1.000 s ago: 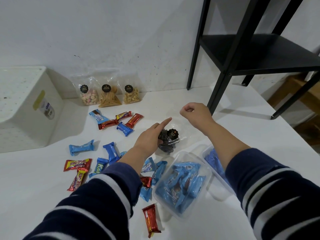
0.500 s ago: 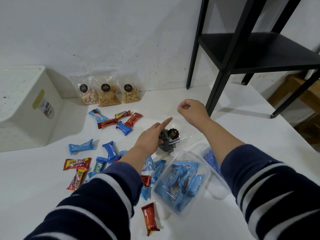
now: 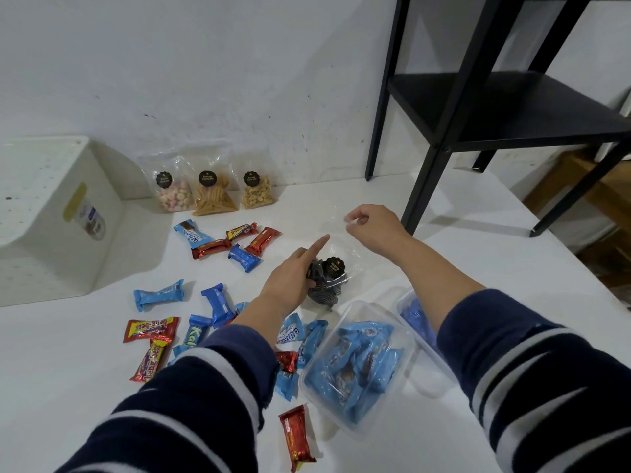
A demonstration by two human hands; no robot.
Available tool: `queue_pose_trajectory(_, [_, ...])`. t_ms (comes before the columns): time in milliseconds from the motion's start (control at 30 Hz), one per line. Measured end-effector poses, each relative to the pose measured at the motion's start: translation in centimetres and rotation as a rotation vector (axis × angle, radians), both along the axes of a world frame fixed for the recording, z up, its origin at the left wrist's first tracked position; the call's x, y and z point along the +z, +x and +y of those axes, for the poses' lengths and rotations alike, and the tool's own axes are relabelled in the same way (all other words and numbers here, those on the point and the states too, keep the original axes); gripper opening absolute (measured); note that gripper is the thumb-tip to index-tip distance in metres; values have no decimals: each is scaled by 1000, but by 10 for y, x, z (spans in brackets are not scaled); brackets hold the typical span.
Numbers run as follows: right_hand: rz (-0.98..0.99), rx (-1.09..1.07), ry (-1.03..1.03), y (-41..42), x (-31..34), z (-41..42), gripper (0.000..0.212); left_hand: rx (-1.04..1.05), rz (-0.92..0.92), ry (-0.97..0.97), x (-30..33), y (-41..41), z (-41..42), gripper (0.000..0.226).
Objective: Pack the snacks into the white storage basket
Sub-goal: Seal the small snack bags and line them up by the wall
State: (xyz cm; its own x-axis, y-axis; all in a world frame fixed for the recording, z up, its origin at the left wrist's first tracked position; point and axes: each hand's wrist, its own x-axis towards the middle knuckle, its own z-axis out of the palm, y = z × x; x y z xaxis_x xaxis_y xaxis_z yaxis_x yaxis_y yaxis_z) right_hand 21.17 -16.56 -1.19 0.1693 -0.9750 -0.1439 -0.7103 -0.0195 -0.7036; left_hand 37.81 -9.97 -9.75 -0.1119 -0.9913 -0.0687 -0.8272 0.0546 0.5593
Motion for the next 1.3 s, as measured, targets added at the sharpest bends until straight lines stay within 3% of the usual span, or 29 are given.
queue_pose_trajectory(100, [104,4,11,-8,-3,-1,36,22,41,14,-2,4,-1,95])
queue_pose_trajectory(333, [39,-113,-74,-1,-15,-2,29,41,75,31,-2,5,-6,90])
queue_pose_trajectory(400, [1,-128,-101,3,-14,-2,27,148,97,-67,5,1,-6,71])
queue_pose_trajectory(467, [-2,-101,-133,9,-11,0,28,300,142,-245,18,-7,-9,36])
queue_pose_trajectory(500, [-4,-77,-146,12,-10,2,29,366,198,-276,25,-12,-12,27])
queue_pose_trajectory(633, [-35,7,-168,23,-6,11,29,491,603,-49,47,-22,-25,43])
queue_pose_trajectory(867, [-106,8,-119,19,-8,17,20,523,847,-20,44,-21,-22,16])
queue_pose_trajectory(1067, [8,-112,-90,18,-11,3,14,513,771,-73,42,-24,-18,15])
queue_pose_trajectory(1167, [38,-61,-93,23,-11,-2,12,487,686,-181,40,-24,-17,14])
queue_pose_trajectory(1233, [26,-9,-102,24,-10,-7,13,432,589,-244,29,-16,-13,9])
queue_pose_trajectory(1300, [2,23,-99,22,-10,-13,13,390,373,-225,12,-4,-7,28])
